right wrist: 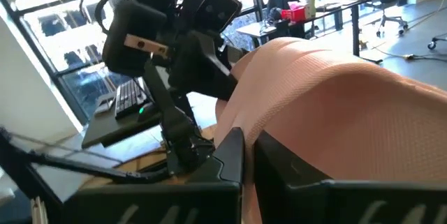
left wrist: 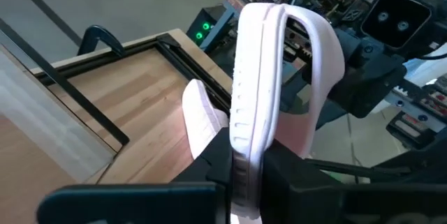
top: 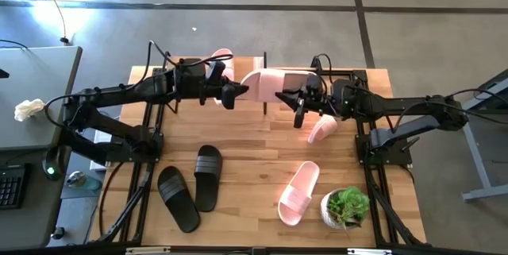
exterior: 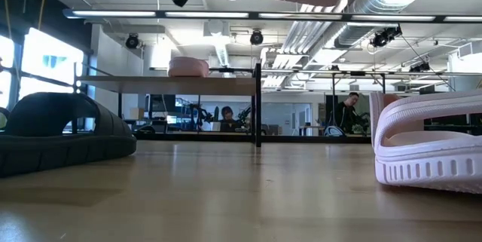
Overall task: Pick and place slides into the shelf
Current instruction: Put the pink slide on the shelf
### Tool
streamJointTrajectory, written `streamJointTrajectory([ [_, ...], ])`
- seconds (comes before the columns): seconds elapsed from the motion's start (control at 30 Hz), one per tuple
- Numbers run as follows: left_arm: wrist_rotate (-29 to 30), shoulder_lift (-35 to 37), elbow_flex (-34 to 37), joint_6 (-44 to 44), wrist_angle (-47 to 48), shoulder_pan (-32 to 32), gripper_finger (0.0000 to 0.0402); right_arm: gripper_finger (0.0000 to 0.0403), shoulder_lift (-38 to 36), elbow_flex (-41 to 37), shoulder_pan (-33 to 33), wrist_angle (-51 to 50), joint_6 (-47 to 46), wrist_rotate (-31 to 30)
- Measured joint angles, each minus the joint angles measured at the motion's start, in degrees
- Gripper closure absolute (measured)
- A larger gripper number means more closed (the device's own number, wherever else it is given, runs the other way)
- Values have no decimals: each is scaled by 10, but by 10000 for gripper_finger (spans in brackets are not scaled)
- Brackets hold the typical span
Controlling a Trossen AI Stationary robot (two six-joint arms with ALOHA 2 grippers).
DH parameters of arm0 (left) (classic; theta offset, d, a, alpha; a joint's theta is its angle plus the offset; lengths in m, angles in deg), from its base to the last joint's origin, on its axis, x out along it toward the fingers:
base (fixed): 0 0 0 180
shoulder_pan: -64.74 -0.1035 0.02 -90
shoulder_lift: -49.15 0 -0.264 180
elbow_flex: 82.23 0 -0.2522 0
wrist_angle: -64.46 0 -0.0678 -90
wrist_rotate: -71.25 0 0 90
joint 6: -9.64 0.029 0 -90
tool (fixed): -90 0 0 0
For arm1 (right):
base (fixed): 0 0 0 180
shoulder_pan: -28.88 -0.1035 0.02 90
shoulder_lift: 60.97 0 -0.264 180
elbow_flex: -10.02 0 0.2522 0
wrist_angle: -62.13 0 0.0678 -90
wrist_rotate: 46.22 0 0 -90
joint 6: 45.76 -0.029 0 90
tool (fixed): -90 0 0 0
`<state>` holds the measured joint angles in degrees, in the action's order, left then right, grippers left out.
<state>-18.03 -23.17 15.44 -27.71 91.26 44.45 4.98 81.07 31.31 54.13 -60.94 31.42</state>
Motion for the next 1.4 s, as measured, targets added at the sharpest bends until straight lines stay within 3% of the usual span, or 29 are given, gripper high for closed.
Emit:
streamJointTrajectory([
  [0.1, 9, 4, 0, -2, 0, 1, 364, 388, -1, 1, 0, -11, 17, 12],
  [0.23, 11, 8, 1, 1, 5, 0, 382, 355, -12, 1, -1, -46, 50, 21],
  [0.4, 14, 24, 1, -3, 13, -13, 382, 299, -55, 0, -3, -110, 82, 25],
  [0.53, -16, 36, 1, -7, 27, -35, 382, 256, -106, 0, -18, -140, 153, 20],
  [0.67, -115, 49, 0, -34, 31, -77, 382, 226, -159, 0, -45, -180, 302, 12],
  [0.77, -197, 57, 0, -70, 37, -114, 382, 215, -190, 0, -74, -220, 451, -27],
  [1.0, -368, 59, 0, -154, 39, -201, 382, 212, -214, 0, -131, -235, 715, -250],
  [1.1, -405, 59, 0, -189, 38, -219, 382, 212, -202, 0, -140, -235, 801, -300],
  [1.4, -457, 58, 0, -236, 35, -232, 382, 212, -151, 0, -141, -197, 979, -317],
])
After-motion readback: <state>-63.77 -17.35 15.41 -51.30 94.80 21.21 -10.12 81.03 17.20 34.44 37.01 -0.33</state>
